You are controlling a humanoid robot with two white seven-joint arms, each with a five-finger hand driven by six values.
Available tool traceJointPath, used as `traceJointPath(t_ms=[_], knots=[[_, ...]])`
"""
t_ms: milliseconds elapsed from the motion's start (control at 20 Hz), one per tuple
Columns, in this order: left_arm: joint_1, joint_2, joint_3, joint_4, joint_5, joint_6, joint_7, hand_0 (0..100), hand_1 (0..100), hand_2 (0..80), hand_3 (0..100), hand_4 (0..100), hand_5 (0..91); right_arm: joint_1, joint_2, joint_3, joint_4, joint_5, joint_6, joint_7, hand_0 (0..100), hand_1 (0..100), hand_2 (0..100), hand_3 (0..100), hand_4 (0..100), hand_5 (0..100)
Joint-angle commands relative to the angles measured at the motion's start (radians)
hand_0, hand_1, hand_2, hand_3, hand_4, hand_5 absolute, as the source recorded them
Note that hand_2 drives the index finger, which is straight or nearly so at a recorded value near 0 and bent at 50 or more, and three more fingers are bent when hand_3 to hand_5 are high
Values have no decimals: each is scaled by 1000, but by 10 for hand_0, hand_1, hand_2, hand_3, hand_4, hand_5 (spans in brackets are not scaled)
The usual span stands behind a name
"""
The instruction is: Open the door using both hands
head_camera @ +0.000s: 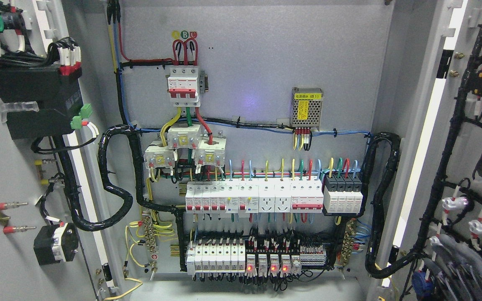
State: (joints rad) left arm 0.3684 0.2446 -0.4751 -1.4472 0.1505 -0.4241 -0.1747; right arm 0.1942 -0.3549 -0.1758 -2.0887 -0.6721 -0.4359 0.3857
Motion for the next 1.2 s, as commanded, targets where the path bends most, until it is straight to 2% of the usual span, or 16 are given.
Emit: traceJointPath(t_ms=[0, 751, 902, 1152], knots=[[-28, 22, 9, -297, -2, 24, 0, 0, 0, 0, 0, 0, 0, 8, -4, -33, -4, -3, -1, -1, 0, 0, 0, 0, 0, 0], [-253, 38, 16, -481, -12, 36, 1, 0, 0, 0, 0, 0, 0, 17, -4, -31, -4, -3, -3, 1, 0, 0, 0, 0, 0, 0], [-287, 71, 18, -506, -12, 34, 3, 0, 0, 0, 0, 0, 0, 25, -7, -31, -4, -4, -3, 2, 0, 0, 0, 0, 0, 0], [-315, 114, 47, -558, -12, 31, 4, 0, 0, 0, 0, 0, 0, 43, -7, -24, -4, -4, -21, 28, 0, 0, 0, 0, 0, 0]])
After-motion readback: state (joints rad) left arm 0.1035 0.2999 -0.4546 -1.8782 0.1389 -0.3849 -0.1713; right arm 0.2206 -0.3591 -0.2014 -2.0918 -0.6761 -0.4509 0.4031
